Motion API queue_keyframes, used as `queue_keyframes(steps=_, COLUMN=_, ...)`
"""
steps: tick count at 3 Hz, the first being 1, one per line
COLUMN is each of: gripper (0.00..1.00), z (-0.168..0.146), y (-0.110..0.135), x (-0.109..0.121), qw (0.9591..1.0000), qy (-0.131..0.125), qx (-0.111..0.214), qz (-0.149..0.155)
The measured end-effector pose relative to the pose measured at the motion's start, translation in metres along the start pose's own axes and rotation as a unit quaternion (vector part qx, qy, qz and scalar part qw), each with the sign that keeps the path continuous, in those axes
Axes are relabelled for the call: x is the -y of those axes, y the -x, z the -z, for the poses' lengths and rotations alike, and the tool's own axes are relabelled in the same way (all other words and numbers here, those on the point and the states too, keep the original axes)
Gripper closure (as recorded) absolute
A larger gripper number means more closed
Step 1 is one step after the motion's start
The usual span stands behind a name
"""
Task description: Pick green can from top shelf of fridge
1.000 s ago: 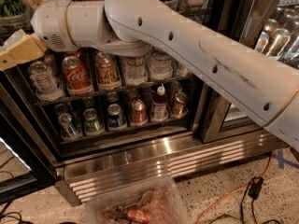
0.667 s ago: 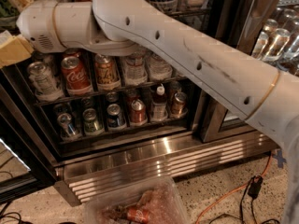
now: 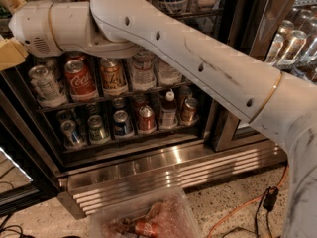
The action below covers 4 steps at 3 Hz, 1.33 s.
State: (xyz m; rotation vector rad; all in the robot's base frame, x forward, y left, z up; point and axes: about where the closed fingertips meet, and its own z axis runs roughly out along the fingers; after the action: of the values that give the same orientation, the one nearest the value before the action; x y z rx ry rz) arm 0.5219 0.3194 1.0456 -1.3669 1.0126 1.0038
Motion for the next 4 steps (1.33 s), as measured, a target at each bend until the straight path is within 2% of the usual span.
queue_keyframes(steps=2, gripper=0.00, z=0.002, y=-0.020, x=-0.011, qw=0.9990, qy=-0.009, qx=-0.021, qz=-0.039)
queue_keyframes(steps=4, gripper=0.00, z=0.011, y=-0.022, x=-0.015, qw=0.9984, qy=-0.014, qx=-0.030, qz=-0.047)
